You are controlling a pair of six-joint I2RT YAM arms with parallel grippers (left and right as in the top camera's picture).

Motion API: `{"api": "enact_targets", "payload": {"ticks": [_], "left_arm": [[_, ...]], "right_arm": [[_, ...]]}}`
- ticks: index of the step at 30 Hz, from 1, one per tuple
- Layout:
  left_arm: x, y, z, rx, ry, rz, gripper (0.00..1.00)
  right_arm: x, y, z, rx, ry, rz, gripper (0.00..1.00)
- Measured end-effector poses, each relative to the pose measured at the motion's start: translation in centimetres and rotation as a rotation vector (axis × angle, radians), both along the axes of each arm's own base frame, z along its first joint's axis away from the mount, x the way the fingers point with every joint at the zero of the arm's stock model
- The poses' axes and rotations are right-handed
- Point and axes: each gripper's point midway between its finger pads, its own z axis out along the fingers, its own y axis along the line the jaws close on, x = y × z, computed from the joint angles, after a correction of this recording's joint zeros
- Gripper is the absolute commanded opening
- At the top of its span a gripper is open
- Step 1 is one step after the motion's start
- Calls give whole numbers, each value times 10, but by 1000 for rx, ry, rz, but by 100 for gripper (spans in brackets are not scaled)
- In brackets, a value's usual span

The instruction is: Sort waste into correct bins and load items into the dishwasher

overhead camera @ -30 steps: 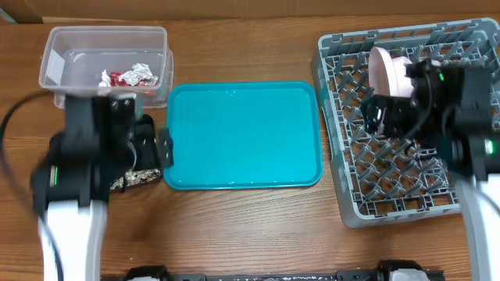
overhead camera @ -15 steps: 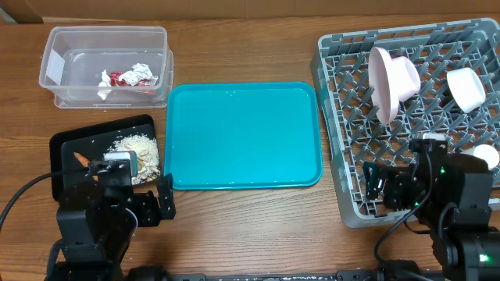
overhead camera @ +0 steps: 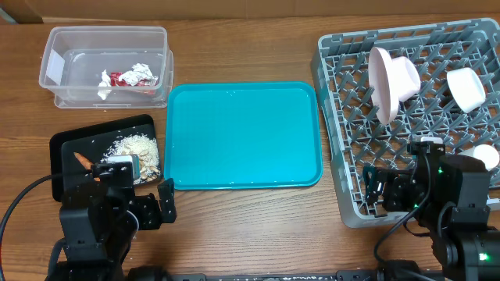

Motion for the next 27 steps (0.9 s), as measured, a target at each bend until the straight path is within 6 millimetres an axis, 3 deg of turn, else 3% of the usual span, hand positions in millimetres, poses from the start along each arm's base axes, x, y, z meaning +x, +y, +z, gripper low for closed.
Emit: {"api": "enact_targets", "payload": {"ticks": [5,9,16,27], "left_arm": [[0,0,0,0,0,0,100],[0,0,0,0,0,0,100],[0,0,0,0,0,0,100],[0,0,-2,0,4,0,100]], "right_arm": [[-2,0,-2,0,11,0,100],[11,-1,12,-5,-72,-1,100],[17,-1,43,-22,-351,7,100],[17,-1,45,-56,-813,16,100]]}}
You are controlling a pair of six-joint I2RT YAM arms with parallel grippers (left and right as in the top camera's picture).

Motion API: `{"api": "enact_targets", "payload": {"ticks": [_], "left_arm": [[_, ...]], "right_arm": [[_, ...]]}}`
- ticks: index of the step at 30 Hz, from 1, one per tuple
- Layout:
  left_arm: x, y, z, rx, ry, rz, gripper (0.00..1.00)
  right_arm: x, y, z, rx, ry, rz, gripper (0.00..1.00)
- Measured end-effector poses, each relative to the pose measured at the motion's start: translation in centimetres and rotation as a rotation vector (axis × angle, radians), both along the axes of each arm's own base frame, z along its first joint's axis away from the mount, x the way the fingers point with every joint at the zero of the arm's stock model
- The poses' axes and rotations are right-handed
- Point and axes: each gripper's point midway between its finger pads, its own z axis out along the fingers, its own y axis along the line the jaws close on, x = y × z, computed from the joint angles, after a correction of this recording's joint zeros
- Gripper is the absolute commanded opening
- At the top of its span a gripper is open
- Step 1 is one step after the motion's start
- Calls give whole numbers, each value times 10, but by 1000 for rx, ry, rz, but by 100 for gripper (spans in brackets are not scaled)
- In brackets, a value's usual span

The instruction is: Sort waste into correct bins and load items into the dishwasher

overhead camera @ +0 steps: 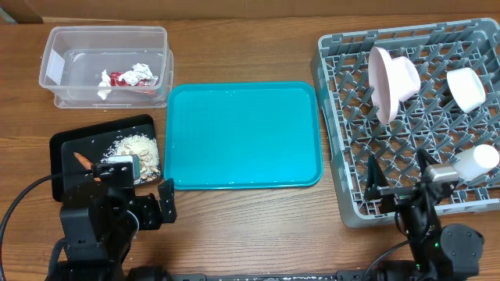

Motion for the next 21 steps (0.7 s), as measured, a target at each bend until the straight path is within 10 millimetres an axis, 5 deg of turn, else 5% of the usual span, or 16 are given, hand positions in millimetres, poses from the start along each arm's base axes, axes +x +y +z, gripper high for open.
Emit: {"api": "enact_targets", "payload": {"ticks": [7,15,21], "left_arm": [[0,0,0,0,0,0,100],[0,0,0,0,0,0,100],[0,0,0,0,0,0,100]], "right_arm": [[9,0,-14,-86,-178,0,100],[20,10,-75,-118,-117,60,100],[19,13,-80,-121,-99,81,100]]}}
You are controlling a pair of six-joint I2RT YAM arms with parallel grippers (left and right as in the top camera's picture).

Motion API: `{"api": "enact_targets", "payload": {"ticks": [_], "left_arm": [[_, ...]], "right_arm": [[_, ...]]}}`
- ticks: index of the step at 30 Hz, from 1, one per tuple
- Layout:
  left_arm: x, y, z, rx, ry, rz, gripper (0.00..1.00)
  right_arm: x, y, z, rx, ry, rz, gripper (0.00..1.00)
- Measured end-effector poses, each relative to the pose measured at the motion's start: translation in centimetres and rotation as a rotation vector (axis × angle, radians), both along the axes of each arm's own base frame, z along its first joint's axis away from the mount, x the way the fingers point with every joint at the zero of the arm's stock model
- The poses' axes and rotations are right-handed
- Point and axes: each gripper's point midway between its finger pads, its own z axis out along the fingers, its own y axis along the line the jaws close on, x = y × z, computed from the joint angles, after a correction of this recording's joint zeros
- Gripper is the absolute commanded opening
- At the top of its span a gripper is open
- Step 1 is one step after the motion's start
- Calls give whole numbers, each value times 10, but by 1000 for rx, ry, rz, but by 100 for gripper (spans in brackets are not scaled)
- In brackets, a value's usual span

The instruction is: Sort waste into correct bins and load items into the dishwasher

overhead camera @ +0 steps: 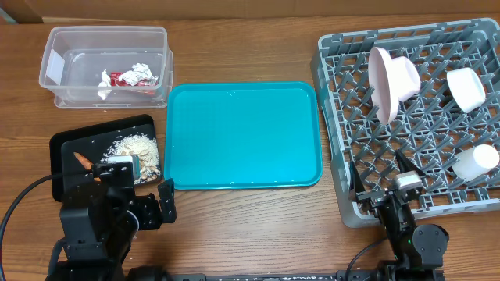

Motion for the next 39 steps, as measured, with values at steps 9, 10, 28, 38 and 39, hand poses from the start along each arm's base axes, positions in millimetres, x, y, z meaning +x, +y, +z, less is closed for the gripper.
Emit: {"api": "enact_targets", "payload": {"ticks": [9,10,28,38,39], "left_arm": [[0,0,0,0,0,0,100],[0,0,0,0,0,0,100],[0,0,0,0,0,0,100],[13,19,7,116,-219,54,100],[15,20,5,124,-269,61,100]], "right_arm": [[0,1,-5,-4,21,4,100],[0,1,-5,-4,21,4,100],[0,1,-5,-3,21,3,100],[0,1,-5,-4,21,4,100],[0,1,-5,-4,21,4,100]]}}
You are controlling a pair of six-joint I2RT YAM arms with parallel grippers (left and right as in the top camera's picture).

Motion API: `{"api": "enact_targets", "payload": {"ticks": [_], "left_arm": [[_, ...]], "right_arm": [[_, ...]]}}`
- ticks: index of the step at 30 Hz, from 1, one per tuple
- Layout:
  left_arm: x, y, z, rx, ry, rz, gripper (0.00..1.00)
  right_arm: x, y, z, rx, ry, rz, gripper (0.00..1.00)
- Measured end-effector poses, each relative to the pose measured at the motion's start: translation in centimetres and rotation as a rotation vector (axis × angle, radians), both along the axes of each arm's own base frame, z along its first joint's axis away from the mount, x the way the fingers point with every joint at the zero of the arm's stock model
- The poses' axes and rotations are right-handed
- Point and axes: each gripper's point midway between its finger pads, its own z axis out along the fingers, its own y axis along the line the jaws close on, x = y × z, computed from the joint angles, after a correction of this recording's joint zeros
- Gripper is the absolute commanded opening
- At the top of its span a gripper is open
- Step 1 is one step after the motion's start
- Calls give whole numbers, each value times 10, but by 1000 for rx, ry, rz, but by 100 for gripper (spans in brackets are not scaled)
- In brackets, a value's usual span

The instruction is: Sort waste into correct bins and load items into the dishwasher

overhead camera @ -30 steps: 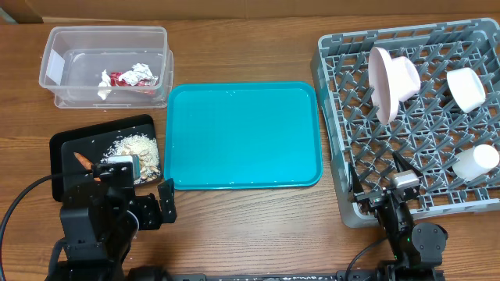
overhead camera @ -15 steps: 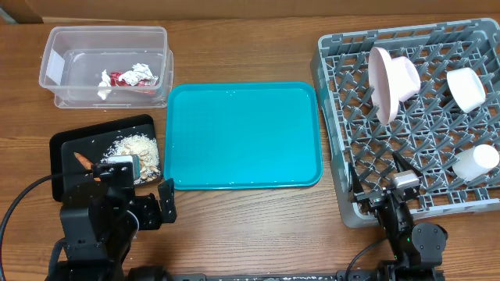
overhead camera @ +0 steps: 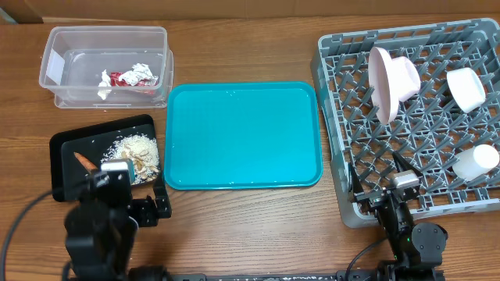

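The grey dish rack point(overhead camera: 344, 117) on the right holds a pink bowl point(overhead camera: 391, 78) on edge, a white cup point(overhead camera: 467, 87) and a second white cup point(overhead camera: 476, 162) lying near its front right. My right gripper point(overhead camera: 378, 181) sits at the rack's front edge, fingers spread, open and empty. A clear bin point(overhead camera: 55, 47) at the back left holds crumpled wrappers point(overhead camera: 129, 76). The black tray point(overhead camera: 70, 144) carries food scraps point(overhead camera: 139, 148). My left gripper point(overhead camera: 158, 204) rests on the table just in front of that tray, open and holding nothing.
A bare teal tray point(overhead camera: 242, 136) lies in the middle between the bins and the rack. Both arm bases stand at the table's front edge. A cable runs along the left side.
My left arm has drawn back and a little to the left, so its fingers sit closer to the black tray's front corner. The right arm and every object stand as before.
My right arm first lay across the rack's front right corner, partly covering the lying white cup. It then stood further back with the cup fully in view, then low at the rack's front edge, where it remains. The left arm only shifted at the end.
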Motion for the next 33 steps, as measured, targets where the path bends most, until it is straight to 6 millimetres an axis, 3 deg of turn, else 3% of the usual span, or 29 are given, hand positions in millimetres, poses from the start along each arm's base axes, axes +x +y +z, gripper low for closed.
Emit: {"api": "enact_targets", "payload": {"ticks": [7,12,16,33], "left_arm": [[15,3,-43,36,-206,1,100],[27,-11,-70,41,-304,-85,100],[36,-19,-76,48,-403,-142,100],[37,-27,-80,36,-419,-193,100]], "right_arm": [[0,0,0,-2,0,0,100],[0,0,0,-2,0,0,100],[0,0,0,-2,-1,0,100],[0,0,0,-2,-1,0,100]]}}
